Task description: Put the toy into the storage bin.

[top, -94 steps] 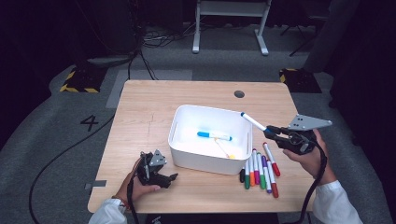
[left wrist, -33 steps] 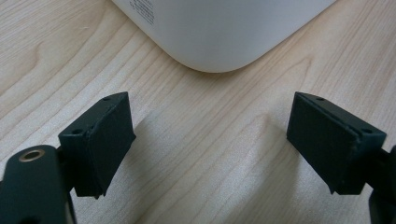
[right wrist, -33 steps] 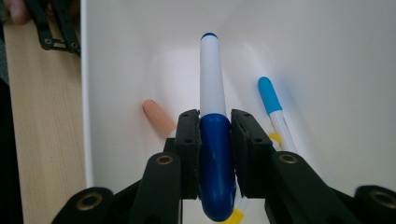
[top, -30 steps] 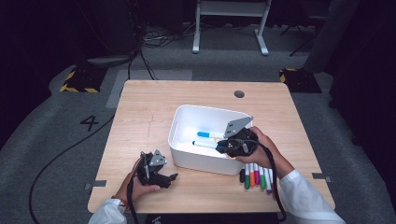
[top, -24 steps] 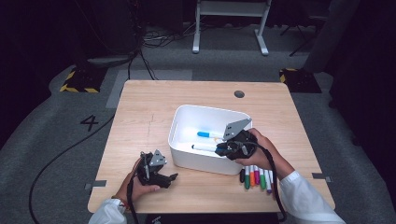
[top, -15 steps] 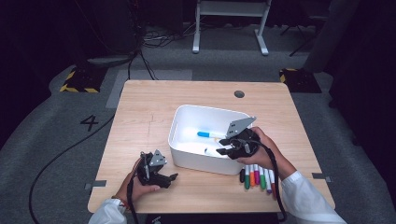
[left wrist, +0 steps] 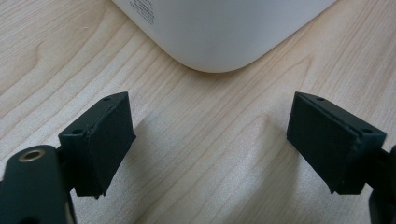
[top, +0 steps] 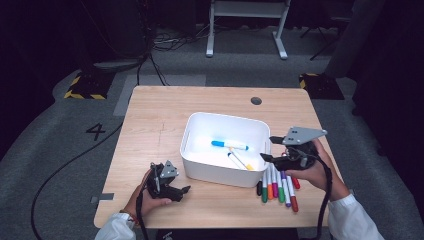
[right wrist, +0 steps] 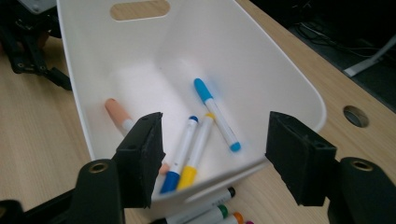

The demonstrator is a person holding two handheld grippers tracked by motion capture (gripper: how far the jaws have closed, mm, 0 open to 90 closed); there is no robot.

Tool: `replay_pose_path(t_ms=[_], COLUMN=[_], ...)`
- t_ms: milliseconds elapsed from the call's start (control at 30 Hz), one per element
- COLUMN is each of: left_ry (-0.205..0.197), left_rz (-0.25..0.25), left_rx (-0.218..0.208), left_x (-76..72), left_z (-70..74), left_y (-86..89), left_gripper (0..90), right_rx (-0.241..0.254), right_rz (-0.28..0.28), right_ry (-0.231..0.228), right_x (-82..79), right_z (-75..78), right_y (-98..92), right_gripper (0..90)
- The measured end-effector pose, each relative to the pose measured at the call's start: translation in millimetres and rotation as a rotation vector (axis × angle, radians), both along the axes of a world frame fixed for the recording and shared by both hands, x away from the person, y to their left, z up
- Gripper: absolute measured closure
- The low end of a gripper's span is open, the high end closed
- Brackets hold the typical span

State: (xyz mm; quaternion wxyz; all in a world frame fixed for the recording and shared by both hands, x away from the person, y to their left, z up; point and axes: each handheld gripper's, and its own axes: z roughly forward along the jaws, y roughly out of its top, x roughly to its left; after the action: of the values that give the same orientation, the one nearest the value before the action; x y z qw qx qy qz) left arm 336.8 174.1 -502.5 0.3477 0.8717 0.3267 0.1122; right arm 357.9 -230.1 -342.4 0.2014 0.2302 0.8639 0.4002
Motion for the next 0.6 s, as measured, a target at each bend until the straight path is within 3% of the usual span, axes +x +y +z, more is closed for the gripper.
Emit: replay_pose_path(t_ms=[167, 267, 400, 600], left_ry=[-0.002, -0.001, -0.001, -0.001], left_rz=[0.001, 0.001, 0.002, 0.003], left_rx=[0.001, 0.0, 0.001, 0.0], left_x=[0.0, 0.0, 0.0, -0.1], left_z=[0.1, 0.0, 0.1, 0.0], left_y=[0.0, -0.1, -0.1, -0.2], left_gripper=[14.8, 14.8, 14.8, 14.9], right_rx=[0.025, 0.041, 0.041, -0.006], right_rz=[-0.077, -0.125, -0.186, -0.26], right_ry=[-0.021, -0.023, 0.02, 0.09], right_x=[-11.0, -17.9, -21.1, -19.4], right_z=[-5.6, -17.1, -40.6, -79.9], right_y=[-37.1, -60.5, -81.5, -99.6], right_gripper=[35.5, 35.6, 35.9, 36.6])
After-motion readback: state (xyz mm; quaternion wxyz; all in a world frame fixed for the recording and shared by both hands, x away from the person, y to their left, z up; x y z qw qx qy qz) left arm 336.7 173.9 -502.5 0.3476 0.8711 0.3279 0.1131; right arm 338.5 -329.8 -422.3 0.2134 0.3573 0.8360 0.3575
